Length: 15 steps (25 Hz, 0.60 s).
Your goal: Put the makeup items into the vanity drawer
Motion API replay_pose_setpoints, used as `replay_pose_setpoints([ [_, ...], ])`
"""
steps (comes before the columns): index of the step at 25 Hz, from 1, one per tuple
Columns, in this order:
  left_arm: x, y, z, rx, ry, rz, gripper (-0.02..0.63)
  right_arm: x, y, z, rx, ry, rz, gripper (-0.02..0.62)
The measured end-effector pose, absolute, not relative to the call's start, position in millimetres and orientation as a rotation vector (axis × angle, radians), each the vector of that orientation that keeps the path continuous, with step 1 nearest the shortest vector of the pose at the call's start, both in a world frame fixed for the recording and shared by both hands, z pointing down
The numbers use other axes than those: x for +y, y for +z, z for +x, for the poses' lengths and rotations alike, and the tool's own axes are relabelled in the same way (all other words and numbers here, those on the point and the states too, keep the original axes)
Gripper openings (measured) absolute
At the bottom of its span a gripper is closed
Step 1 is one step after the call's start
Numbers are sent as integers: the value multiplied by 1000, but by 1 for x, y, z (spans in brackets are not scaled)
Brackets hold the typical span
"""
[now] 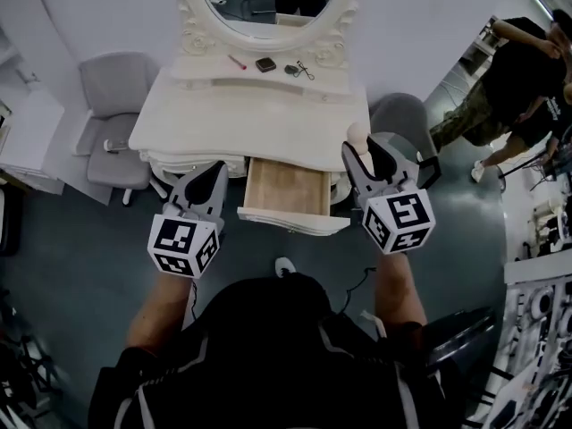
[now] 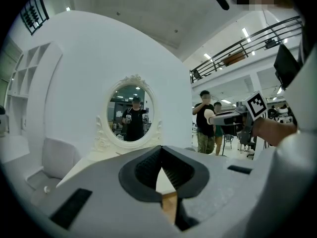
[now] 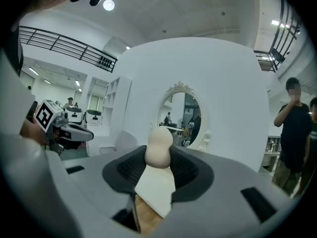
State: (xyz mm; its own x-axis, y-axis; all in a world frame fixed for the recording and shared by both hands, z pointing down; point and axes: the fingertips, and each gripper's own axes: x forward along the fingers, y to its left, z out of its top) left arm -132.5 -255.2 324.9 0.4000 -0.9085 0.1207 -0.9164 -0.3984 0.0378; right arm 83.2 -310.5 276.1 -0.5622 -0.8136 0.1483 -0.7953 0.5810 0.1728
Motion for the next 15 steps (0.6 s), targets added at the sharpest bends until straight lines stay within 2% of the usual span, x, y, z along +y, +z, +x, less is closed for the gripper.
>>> replay_pose_setpoints([
  [15, -305, 366, -115, -1769, 182, 2394, 3, -398, 369, 68, -2631, 6, 1015, 153],
])
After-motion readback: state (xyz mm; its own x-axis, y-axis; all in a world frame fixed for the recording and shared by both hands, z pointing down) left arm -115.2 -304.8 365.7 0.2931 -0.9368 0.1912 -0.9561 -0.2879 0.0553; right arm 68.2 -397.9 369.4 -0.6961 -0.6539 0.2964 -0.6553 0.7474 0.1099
